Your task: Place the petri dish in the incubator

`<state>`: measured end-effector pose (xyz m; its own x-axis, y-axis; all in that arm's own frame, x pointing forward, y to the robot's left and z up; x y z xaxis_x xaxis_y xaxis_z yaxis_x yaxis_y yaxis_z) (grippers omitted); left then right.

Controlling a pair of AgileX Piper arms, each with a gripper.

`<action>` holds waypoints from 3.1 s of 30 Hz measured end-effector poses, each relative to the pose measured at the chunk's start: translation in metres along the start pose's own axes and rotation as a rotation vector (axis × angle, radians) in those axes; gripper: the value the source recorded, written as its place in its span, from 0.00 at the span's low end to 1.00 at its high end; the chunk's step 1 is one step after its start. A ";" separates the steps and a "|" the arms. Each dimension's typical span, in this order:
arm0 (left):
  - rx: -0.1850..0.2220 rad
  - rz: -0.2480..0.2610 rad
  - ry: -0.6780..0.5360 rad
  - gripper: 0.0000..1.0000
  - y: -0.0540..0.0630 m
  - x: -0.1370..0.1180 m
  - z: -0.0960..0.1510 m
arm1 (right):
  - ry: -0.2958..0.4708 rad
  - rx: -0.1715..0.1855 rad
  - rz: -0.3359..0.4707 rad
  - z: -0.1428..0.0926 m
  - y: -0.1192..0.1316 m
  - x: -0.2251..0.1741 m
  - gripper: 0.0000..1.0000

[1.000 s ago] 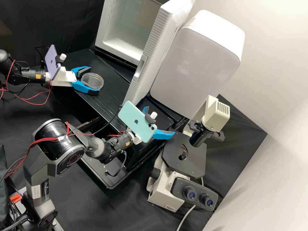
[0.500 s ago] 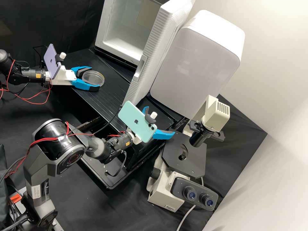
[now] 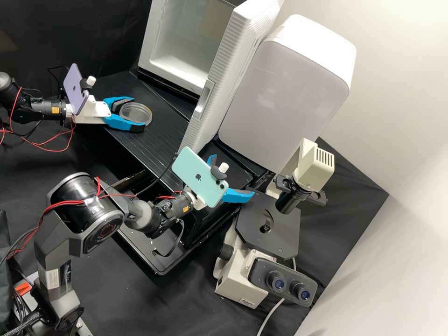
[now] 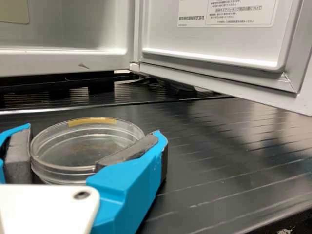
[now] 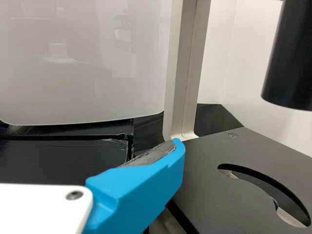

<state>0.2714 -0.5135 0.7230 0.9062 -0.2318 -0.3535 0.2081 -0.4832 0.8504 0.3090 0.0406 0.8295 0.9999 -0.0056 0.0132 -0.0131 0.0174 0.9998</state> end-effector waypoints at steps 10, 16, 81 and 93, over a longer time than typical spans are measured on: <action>0.000 0.000 0.000 0.00 0.000 0.000 0.000 | 0.000 0.000 0.000 0.000 0.000 0.000 1.00; 0.002 -0.004 0.001 0.00 0.002 -0.001 0.000 | 0.000 0.000 0.000 0.000 0.000 0.000 1.00; 0.027 0.156 0.254 0.00 0.167 0.140 0.017 | 0.000 0.000 0.000 0.000 0.000 0.000 1.00; 0.009 0.119 0.373 0.00 0.189 0.181 0.015 | 0.000 0.000 0.000 0.000 0.000 0.000 1.00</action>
<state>0.4693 -0.6595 0.8139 0.9958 0.0350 -0.0850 0.0914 -0.4789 0.8731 0.3090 0.0406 0.8295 0.9999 -0.0056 0.0132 -0.0131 0.0174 0.9998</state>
